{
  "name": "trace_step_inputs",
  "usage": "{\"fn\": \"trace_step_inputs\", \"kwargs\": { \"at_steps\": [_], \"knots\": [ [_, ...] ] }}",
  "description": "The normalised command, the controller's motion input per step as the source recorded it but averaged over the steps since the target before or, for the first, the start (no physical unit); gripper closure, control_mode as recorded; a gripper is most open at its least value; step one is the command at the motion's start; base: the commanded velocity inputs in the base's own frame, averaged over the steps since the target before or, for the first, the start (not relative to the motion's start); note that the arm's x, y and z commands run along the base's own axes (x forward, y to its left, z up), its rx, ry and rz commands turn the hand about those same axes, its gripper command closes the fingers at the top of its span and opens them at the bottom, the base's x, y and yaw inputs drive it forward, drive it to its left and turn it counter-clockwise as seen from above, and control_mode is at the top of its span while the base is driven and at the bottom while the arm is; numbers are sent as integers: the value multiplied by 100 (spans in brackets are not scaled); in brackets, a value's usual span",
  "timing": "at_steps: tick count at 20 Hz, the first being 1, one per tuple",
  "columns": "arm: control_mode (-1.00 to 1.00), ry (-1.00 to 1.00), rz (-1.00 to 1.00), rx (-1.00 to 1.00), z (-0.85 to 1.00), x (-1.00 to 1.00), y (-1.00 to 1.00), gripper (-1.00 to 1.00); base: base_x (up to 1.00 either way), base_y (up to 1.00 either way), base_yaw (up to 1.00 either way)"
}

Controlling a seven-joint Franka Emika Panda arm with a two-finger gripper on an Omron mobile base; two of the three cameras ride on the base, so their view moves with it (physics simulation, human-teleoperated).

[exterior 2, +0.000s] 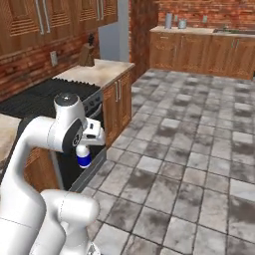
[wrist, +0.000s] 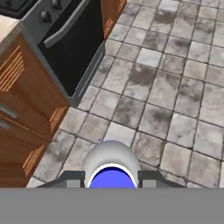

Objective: Place the drinks on the dining counter in a tight cluster.

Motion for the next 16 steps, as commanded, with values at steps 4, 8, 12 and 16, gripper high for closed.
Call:
{"fn": "trace_step_inputs", "kwargs": {
  "at_steps": [4,8,12,16],
  "knots": [
    [100,0,0,0,0,0,0,100,-19,-15,-72],
    [100,0,0,0,0,0,0,100,-1,-31,-69],
    [100,0,0,0,0,0,0,100,0,-43,-71],
    [100,0,0,0,0,0,0,100,0,-33,-65]
  ]
}}
